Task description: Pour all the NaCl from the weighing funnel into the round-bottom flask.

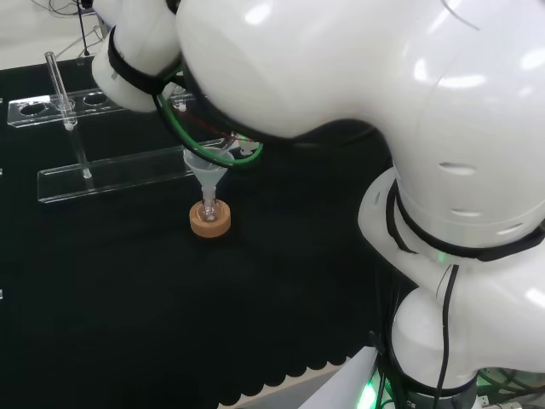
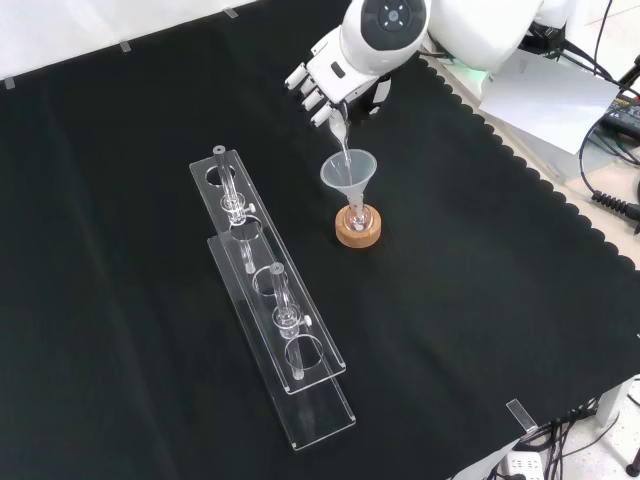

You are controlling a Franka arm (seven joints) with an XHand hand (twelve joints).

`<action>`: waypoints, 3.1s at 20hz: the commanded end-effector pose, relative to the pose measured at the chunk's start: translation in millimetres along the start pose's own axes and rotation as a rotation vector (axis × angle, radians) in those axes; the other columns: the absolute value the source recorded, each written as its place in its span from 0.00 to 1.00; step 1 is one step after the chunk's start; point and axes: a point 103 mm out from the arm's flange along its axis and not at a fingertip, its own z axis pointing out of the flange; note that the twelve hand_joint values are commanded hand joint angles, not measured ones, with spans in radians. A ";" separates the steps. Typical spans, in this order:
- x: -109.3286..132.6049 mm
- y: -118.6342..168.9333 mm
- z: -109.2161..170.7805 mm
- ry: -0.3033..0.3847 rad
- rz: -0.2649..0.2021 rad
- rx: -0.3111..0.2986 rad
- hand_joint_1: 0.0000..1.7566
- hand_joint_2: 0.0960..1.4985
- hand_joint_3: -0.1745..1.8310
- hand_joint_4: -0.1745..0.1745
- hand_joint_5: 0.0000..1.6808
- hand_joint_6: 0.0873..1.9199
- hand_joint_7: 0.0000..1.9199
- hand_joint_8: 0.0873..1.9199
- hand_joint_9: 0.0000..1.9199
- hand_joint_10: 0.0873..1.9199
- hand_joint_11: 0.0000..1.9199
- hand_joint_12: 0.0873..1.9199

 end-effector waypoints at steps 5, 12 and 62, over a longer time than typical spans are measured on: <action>6.3 -1.2 -9.5 -0.056 -0.003 -0.011 0.63 0.35 0.52 1.00 0.70 0.47 0.52 0.30 0.61 0.15 0.41 0.54; -0.1 -2.3 -2.8 -0.065 -0.010 -0.019 0.63 0.35 0.52 1.00 0.70 0.46 0.52 0.30 0.61 0.15 0.41 0.54; -0.2 -9.1 -35.1 -0.217 0.022 -0.035 0.63 0.35 0.52 1.00 0.71 0.46 0.51 0.30 0.61 0.14 0.41 0.54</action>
